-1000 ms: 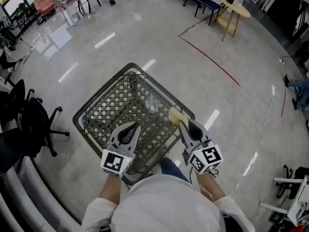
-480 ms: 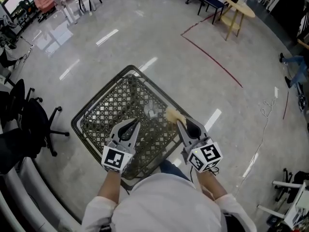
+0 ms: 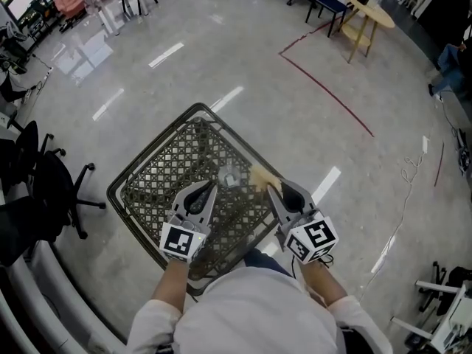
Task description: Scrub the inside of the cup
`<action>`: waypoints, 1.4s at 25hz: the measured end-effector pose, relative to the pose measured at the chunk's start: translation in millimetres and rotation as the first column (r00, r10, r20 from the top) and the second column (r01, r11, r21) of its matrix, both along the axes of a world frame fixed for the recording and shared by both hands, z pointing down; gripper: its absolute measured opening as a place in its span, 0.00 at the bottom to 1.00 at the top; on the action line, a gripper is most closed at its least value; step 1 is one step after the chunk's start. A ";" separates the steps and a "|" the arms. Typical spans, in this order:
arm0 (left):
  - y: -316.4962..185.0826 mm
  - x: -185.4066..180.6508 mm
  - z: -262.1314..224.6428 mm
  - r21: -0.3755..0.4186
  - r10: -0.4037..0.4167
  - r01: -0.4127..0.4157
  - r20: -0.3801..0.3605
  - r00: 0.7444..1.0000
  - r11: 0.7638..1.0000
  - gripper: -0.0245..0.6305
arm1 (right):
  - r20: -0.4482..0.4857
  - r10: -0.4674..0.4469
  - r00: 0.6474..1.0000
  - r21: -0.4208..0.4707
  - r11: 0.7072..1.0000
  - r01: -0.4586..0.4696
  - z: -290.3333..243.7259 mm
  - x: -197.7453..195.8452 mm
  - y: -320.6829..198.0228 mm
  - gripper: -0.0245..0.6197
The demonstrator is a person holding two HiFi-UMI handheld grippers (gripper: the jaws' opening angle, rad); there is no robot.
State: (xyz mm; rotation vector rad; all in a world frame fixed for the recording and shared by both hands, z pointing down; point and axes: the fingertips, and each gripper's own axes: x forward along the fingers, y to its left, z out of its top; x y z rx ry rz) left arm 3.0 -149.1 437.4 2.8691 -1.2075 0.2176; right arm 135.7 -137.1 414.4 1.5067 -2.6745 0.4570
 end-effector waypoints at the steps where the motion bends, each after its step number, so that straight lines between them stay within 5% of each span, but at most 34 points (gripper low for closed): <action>1: -2.4 2.4 -1.0 0.008 0.001 -0.001 -0.005 1.000 1.000 0.11 | 0.000 -0.005 1.000 -0.003 1.000 0.005 1.3 -0.4 -2.4 0.18; 18: -21.3 20.3 52.1 -0.036 0.041 -0.041 0.014 0.999 0.999 0.12 | -0.005 -0.062 0.998 -0.032 0.998 0.061 23.1 -8.0 -22.1 0.18; 30: -31.9 27.2 99.1 -0.069 0.045 -0.042 0.049 0.998 0.997 0.52 | -0.007 -0.100 0.995 -0.051 0.994 0.099 37.4 -16.0 -24.3 0.18; 35: -36.5 27.4 122.3 -0.102 0.039 -0.034 0.046 0.998 0.994 0.59 | -0.009 -0.113 0.994 -0.056 0.992 0.112 45.2 -15.5 -26.5 0.18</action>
